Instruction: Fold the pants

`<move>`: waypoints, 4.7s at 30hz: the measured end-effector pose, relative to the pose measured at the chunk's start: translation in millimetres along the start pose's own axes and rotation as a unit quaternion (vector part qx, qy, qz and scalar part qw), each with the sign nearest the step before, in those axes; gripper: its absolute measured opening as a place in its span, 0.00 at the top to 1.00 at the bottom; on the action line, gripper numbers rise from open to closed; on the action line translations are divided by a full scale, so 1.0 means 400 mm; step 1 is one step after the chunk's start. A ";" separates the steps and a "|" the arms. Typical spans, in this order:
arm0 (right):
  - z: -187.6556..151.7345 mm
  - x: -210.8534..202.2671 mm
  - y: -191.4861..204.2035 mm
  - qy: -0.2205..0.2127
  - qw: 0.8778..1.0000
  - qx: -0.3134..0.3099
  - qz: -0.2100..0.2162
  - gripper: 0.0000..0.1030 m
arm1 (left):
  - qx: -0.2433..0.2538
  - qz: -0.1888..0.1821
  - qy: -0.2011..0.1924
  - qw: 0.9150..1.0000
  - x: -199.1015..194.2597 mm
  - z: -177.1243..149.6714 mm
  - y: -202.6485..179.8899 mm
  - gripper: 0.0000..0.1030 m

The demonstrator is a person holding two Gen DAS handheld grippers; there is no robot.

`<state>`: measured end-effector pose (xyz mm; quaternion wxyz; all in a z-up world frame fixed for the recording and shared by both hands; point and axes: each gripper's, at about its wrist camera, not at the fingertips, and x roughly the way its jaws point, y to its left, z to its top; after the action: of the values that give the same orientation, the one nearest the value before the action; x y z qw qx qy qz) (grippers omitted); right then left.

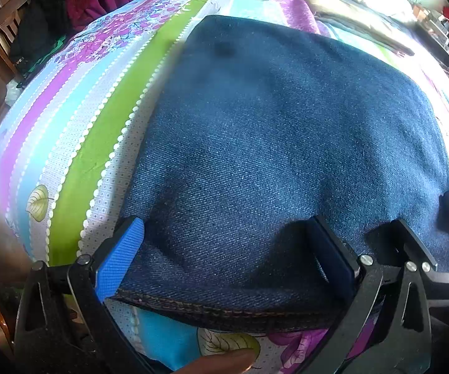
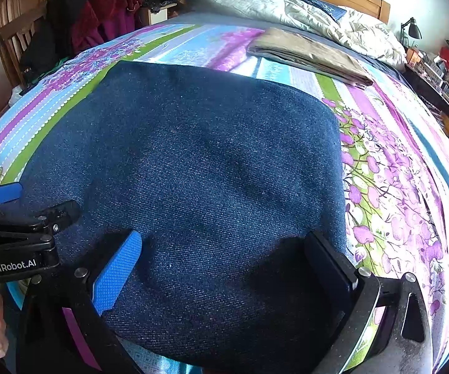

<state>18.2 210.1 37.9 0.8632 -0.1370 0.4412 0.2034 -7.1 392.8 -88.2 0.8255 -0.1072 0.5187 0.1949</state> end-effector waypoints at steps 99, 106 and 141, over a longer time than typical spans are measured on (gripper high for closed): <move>-0.020 0.000 -0.005 -0.041 0.999 -0.009 0.010 0.00 | 0.001 -0.001 0.005 1.000 0.014 0.005 -0.011 0.00; -0.021 0.000 -0.005 -0.040 0.999 -0.009 0.010 0.00 | 0.001 -0.001 0.005 1.000 0.014 0.005 -0.010 0.00; -0.023 0.000 -0.004 -0.041 0.999 -0.009 0.010 0.00 | 0.002 0.000 0.002 1.000 0.011 0.004 -0.012 0.00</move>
<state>12.4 204.8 32.5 0.8773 -0.1321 0.4048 0.2213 -1.9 390.0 -91.5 0.8246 -0.1059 0.5210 0.1934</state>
